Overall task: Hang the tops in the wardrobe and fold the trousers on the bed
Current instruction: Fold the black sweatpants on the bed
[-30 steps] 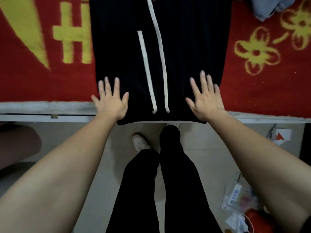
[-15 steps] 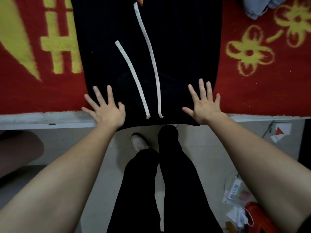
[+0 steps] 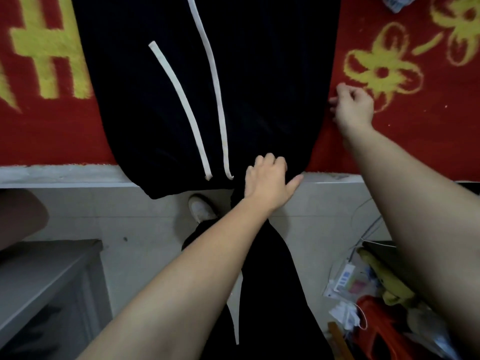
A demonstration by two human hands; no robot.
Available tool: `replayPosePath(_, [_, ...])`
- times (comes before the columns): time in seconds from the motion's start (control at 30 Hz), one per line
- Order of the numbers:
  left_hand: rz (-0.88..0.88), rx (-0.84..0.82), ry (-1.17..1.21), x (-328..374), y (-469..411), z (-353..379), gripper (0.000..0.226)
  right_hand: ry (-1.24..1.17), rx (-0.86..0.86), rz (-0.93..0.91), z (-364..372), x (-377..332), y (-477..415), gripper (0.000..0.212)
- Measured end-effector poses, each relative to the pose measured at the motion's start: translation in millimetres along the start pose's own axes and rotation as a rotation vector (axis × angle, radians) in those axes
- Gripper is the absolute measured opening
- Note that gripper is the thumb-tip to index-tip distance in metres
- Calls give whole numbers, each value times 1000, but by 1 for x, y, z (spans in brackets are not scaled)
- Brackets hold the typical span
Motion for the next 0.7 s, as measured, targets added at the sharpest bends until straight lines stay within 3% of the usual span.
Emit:
replayPosePath(0.1, [-174, 27, -108, 7, -15, 16, 73, -143, -87, 34, 7, -7, -12, 22])
replayPosePath(0.23, [-224, 87, -155, 11, -23, 21, 59, -99, -217, 24, 14, -14, -21, 23])
replayPosePath(0.37, [-174, -32, 93, 2, -14, 15, 40, -141, -254, 53, 11, -19, -20, 20])
replayPosePath(0.5, [-290, -260, 403, -31, 0, -14, 28, -269, -292, 139, 16, -50, -2, 35])
replayPosePath(0.6, [-344, -329, 472, -60, 11, -52, 29, -305, -335, 70, 34, -100, 19, 40])
replayPosePath(0.7, [-399, -348, 613, -95, 26, -91, 10, -287, -380, -46, 64, -155, 44, 59])
Point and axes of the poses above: each hand's wrist, its own y-axis away from the middle knuckle, its own z-axis out of the palm, x = y × z, the point moved 7 cm from there along -y, towards the middle knuckle, and after that the axes turned 8 degrees about -z, right-handed, at the moved point
